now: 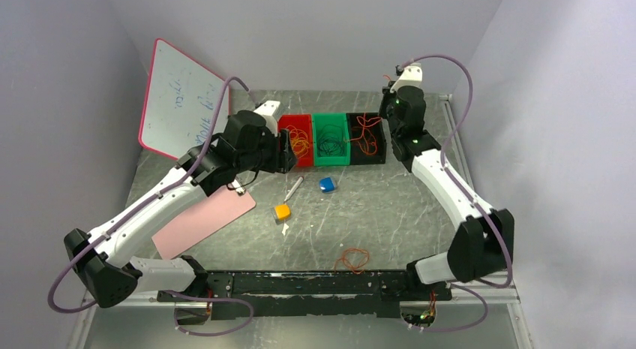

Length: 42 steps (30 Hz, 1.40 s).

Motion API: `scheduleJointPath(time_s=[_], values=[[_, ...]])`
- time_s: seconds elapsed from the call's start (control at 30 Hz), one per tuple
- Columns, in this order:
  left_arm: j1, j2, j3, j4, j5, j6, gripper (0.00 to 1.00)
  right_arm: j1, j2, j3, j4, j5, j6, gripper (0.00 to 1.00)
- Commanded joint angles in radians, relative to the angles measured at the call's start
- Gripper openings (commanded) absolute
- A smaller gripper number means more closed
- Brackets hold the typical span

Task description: Untangle the cables

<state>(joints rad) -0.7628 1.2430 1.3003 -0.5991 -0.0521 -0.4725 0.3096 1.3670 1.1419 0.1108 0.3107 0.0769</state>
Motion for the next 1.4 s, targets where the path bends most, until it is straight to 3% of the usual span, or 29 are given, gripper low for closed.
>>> scheduleJointPath(time_s=[0.0, 0.37, 0.67, 1.37], values=[[0.044, -0.02, -0.039, 0.032, 0.026, -0.001, 0.54, -0.038, 0.094, 0.067, 0.07, -0.004, -0.042, 0.0], [0.108, -0.019, -0.081, 0.022, 0.045, 0.032, 0.52, -0.071, 0.302, 0.126, 0.185, -0.01, -0.126, 0.0], [0.135, -0.04, -0.113, 0.016, 0.045, 0.04, 0.52, -0.072, 0.431, 0.117, 0.206, -0.109, -0.119, 0.0], [0.159, -0.012, -0.102, 0.016, 0.071, 0.058, 0.49, -0.073, 0.532, 0.128, 0.01, -0.291, -0.209, 0.0]])
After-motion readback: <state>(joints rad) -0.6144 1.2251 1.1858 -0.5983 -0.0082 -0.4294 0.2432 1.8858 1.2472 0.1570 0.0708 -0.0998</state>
